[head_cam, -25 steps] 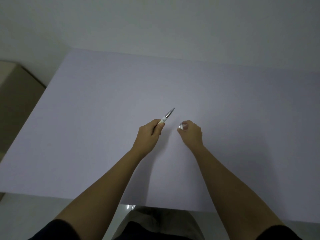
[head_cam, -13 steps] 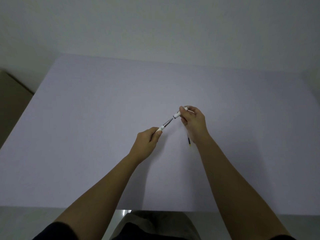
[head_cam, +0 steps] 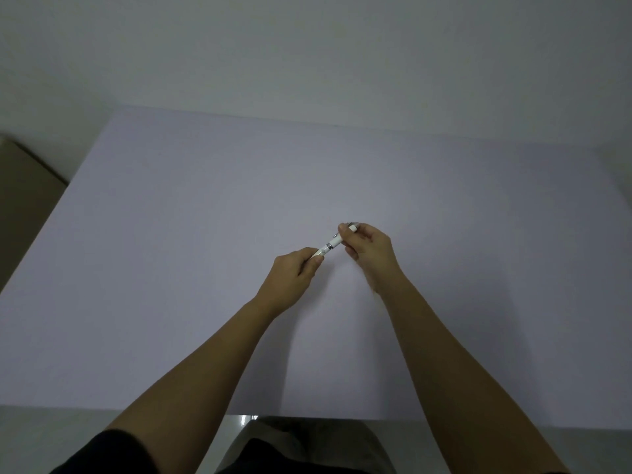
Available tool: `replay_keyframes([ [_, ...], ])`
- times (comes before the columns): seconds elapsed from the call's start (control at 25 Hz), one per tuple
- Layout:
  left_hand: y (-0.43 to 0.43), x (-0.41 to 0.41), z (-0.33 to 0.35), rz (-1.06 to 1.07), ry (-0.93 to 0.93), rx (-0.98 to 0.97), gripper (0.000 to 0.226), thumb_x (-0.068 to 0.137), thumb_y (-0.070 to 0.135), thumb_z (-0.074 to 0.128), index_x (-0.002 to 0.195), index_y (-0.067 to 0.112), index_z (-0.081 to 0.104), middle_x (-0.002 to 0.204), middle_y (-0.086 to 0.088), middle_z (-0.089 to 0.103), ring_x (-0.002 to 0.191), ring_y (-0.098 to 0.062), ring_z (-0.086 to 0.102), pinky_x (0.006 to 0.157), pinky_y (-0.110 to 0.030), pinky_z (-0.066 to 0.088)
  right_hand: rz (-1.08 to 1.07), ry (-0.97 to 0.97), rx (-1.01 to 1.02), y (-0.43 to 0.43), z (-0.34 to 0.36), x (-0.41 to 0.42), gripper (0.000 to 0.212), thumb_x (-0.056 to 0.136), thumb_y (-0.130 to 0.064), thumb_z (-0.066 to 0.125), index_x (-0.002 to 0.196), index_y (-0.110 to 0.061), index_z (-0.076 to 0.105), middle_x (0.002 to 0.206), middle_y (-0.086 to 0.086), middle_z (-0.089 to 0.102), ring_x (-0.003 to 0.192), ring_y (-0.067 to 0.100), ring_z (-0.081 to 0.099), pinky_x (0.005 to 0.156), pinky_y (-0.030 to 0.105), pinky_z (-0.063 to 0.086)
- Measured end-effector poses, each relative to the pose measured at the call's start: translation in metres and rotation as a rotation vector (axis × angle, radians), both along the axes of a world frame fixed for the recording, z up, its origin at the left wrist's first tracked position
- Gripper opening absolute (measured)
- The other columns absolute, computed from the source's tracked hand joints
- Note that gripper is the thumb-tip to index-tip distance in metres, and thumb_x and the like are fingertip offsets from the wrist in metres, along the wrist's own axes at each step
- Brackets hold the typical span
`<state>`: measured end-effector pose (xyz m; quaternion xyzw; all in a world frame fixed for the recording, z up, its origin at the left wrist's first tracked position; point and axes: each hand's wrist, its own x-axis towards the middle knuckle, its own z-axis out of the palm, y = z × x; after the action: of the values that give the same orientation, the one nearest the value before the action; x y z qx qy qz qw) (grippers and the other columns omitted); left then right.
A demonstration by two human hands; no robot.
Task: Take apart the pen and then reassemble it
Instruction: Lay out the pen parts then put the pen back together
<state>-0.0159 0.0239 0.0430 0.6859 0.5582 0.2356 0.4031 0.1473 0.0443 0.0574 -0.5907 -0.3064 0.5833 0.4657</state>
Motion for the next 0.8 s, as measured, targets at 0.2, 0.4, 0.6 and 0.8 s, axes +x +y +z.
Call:
replay_keyframes([
  [0.2, -0.001, 0.001, -0.008, 0.012, 0.000, -0.002, 0.026, 0.098, 0.026, 0.041, 0.091, 0.009, 0.060, 0.069, -0.003, 0.055, 0.058, -0.010, 0.044, 0.055, -0.020, 0.033, -0.031, -0.007, -0.033, -0.004, -0.008, -0.004, 0.006, 0.082, -0.023, 0.069, 0.086, -0.019, 0.071, 0.080, -0.006, 0.070, 0.083, 0.007, 0.065, 0.081, 0.021, 0.049],
  [0.4, -0.005, 0.000, -0.014, 0.011, 0.012, -0.013, 0.027, 0.098, 0.025, 0.041, 0.092, 0.009, 0.061, 0.067, 0.002, 0.054, 0.056, -0.009, 0.045, 0.055, -0.021, 0.034, -0.008, -0.039, -0.083, -0.008, -0.015, -0.006, 0.011, 0.080, -0.025, 0.071, 0.087, -0.016, 0.073, 0.079, -0.005, 0.070, 0.082, 0.007, 0.065, 0.080, 0.021, 0.049],
  [0.6, -0.010, 0.003, -0.018, -0.036, 0.041, -0.026, 0.033, 0.097, 0.029, 0.043, 0.086, 0.006, 0.064, 0.068, -0.007, 0.060, 0.062, -0.015, 0.050, 0.062, -0.028, 0.039, 0.026, -0.140, -0.071, -0.006, -0.023, -0.002, 0.012, 0.076, -0.031, 0.074, 0.082, -0.020, 0.075, 0.080, -0.005, 0.072, 0.087, 0.011, 0.067, 0.084, 0.025, 0.052],
  [0.8, -0.006, 0.018, -0.022, -0.081, 0.111, -0.028, 0.030, 0.093, 0.025, 0.049, 0.076, 0.002, 0.056, 0.060, 0.001, 0.040, 0.055, -0.009, 0.037, 0.055, -0.021, 0.033, 0.079, -0.282, -0.063, -0.004, -0.033, 0.004, 0.014, 0.074, -0.039, 0.073, 0.081, -0.027, 0.075, 0.082, -0.008, 0.074, 0.094, 0.009, 0.067, 0.095, 0.032, 0.051],
])
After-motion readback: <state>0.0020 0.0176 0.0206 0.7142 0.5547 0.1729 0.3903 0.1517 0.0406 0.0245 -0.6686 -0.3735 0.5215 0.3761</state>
